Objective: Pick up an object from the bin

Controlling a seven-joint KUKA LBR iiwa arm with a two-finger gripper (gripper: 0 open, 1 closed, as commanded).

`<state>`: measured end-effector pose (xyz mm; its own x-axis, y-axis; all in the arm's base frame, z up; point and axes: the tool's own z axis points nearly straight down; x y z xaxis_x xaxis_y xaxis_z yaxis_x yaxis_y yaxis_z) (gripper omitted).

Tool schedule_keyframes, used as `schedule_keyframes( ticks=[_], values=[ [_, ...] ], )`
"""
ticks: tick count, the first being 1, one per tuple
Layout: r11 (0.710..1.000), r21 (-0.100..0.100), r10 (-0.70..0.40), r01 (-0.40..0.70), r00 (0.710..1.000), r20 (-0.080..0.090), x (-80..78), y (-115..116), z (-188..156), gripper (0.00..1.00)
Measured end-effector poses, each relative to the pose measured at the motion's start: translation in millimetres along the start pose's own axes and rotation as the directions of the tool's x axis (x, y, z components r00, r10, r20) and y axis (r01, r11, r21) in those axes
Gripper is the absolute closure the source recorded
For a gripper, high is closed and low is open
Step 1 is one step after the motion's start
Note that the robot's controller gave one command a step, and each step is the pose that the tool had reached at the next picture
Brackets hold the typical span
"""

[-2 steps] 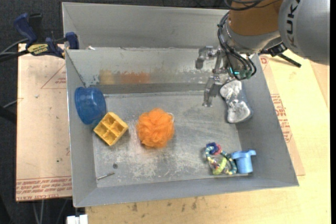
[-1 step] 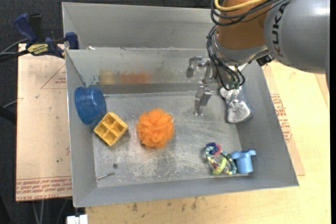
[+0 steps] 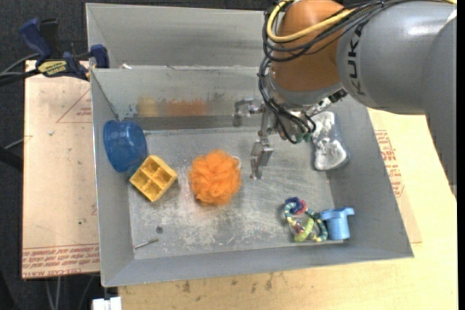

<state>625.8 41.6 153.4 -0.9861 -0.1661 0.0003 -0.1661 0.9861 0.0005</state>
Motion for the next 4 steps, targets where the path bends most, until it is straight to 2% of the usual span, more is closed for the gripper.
schedule_keyframes(
  ticks=[1,2,3,4],
  values=[
    [0.981,-0.002,-0.194,0.194,0.981,0.001,4.9,37,26,0.00],
    [0.923,0.003,-0.385,0.385,0.923,0.004,-9.3,64,80,1.00],
    [0.923,0.003,-0.384,0.384,0.923,0.004,-9.2,64,80,1.00],
    [0.956,0.000,-0.292,0.292,0.956,0.002,-14.6,66,-113,1.00]
  ],
)
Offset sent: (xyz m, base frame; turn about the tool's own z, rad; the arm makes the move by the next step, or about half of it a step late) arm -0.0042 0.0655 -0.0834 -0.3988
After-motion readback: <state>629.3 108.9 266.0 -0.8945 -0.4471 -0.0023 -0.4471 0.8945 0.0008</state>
